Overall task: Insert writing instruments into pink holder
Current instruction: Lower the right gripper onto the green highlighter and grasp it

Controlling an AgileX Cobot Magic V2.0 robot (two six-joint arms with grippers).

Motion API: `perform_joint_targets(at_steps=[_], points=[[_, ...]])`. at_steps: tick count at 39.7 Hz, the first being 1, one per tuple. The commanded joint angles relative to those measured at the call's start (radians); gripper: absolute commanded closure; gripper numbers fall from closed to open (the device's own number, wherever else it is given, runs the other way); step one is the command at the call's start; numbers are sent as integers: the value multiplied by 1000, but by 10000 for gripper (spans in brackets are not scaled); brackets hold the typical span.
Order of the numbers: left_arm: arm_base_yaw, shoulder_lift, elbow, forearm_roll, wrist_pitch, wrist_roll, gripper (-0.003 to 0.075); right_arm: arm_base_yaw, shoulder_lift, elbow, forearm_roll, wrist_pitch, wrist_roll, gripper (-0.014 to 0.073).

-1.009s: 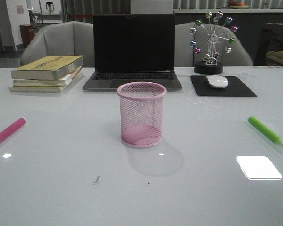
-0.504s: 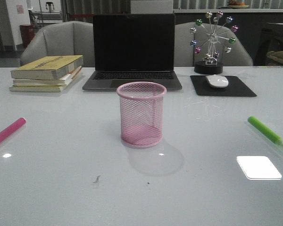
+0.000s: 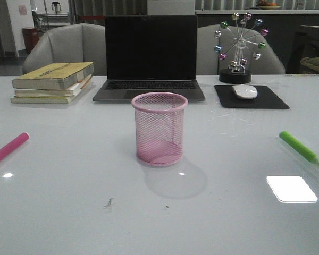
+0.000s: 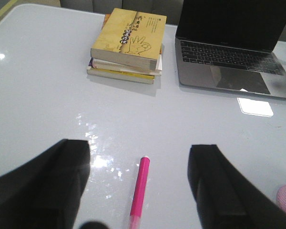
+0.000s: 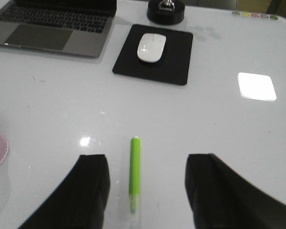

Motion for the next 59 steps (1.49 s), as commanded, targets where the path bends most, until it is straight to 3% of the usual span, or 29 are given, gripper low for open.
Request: perform_joint_targets(at_steps=[1,10,25,40,59], points=[[-7,5,-41,-17,-70,-11,213,3,49,-70,5,22,-3,116],[-7,35,-75,-16,-3,-3,213,3,248,-265,5,239,-4,116],[-7,58,-118,-16,60,-3,213,3,638,-589,5,444,-5,116],[-7,58,-118,-17,60,-3,213,3,878,-729,5,508,-25,116],[-7,58,-118,-17,60,-3,213,3,1012,-749,5,513,-25,116]])
